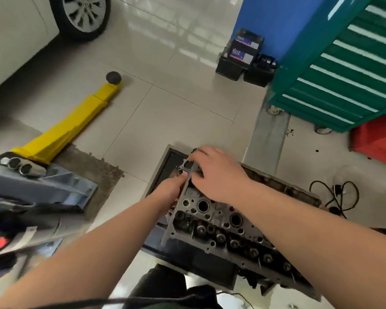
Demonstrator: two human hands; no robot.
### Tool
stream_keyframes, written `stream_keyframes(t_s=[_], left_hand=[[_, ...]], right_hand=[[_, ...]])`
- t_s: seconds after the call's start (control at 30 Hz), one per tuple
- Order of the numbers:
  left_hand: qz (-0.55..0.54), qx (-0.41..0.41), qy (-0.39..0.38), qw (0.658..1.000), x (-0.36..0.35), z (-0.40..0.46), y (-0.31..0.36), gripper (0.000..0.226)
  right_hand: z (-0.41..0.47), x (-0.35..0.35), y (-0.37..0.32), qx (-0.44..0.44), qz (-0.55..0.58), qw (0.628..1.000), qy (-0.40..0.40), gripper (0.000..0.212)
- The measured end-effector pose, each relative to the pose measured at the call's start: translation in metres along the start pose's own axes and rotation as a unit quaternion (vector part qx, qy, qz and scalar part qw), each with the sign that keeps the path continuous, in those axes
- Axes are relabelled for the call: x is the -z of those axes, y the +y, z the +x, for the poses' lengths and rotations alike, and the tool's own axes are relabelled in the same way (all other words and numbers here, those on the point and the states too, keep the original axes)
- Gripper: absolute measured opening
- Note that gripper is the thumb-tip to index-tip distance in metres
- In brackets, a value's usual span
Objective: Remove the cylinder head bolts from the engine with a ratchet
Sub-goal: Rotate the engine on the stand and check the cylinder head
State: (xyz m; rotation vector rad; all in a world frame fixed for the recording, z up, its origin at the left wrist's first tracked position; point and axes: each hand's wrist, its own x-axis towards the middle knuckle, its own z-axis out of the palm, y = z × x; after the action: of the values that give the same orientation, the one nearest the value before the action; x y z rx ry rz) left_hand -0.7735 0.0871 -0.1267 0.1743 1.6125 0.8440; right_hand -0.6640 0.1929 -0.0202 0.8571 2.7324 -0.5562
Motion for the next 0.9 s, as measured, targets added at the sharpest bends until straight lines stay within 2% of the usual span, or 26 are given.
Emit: stream_keyframes(t_s=[0.07, 0.13, 0.23, 0.27, 0.3, 0.4, 0.47, 0.6, 0.77, 0.83, 0.9], left_hand=[[-0.016, 0.014, -0.008, 1.000, 0.003, 0.005, -0.006, 0.047], [-0.006, 0.007, -0.022, 1.000, 0.008, 0.011, -0.011, 0.052], [0.053, -0.045, -0.018, 0.997, 0.010, 0.020, -0.017, 0.054], [0.080, -0.067, -0.006, 0.995, 0.010, 0.023, -0.018, 0.056], [0.104, -0.084, 0.003, 0.991, 0.009, 0.025, -0.019, 0.056], [0.158, -0.118, 0.008, 0.980, 0.003, 0.032, -0.021, 0.049], [0.186, -0.120, 0.011, 0.975, 0.002, 0.035, -0.021, 0.047], [0.213, -0.153, -0.017, 0.965, 0.004, 0.040, -0.028, 0.036], [0.189, -0.132, -0.002, 0.973, 0.001, 0.041, -0.026, 0.043], [0.144, -0.123, 0.005, 0.982, 0.000, 0.038, -0.027, 0.044], [0.155, -0.129, 0.006, 0.980, 0.001, 0.036, -0.026, 0.045]], right_hand=[[0.012, -0.004, 0.000, 0.024, -0.042, 0.999, -0.016, 0.043], [0.011, -0.003, 0.002, 0.039, -0.048, 0.998, 0.006, 0.035], [-0.011, -0.007, 0.001, 0.069, -0.028, 0.985, 0.157, 0.015], [-0.022, -0.009, -0.003, 0.054, -0.024, 0.983, 0.175, 0.015], [-0.033, -0.013, -0.011, 0.021, -0.021, 0.988, 0.152, 0.022], [-0.050, -0.027, -0.042, -0.101, -0.052, 0.994, -0.001, 0.060], [-0.044, -0.032, -0.057, -0.154, -0.054, 0.986, -0.033, 0.071], [-0.021, -0.030, -0.066, -0.242, -0.029, 0.970, -0.004, 0.073], [-0.011, -0.036, -0.065, -0.274, -0.036, 0.961, 0.034, 0.042], [-0.010, -0.039, -0.064, -0.297, -0.009, 0.953, 0.058, 0.037], [-0.009, -0.042, -0.063, -0.313, 0.007, 0.947, 0.067, 0.036]])
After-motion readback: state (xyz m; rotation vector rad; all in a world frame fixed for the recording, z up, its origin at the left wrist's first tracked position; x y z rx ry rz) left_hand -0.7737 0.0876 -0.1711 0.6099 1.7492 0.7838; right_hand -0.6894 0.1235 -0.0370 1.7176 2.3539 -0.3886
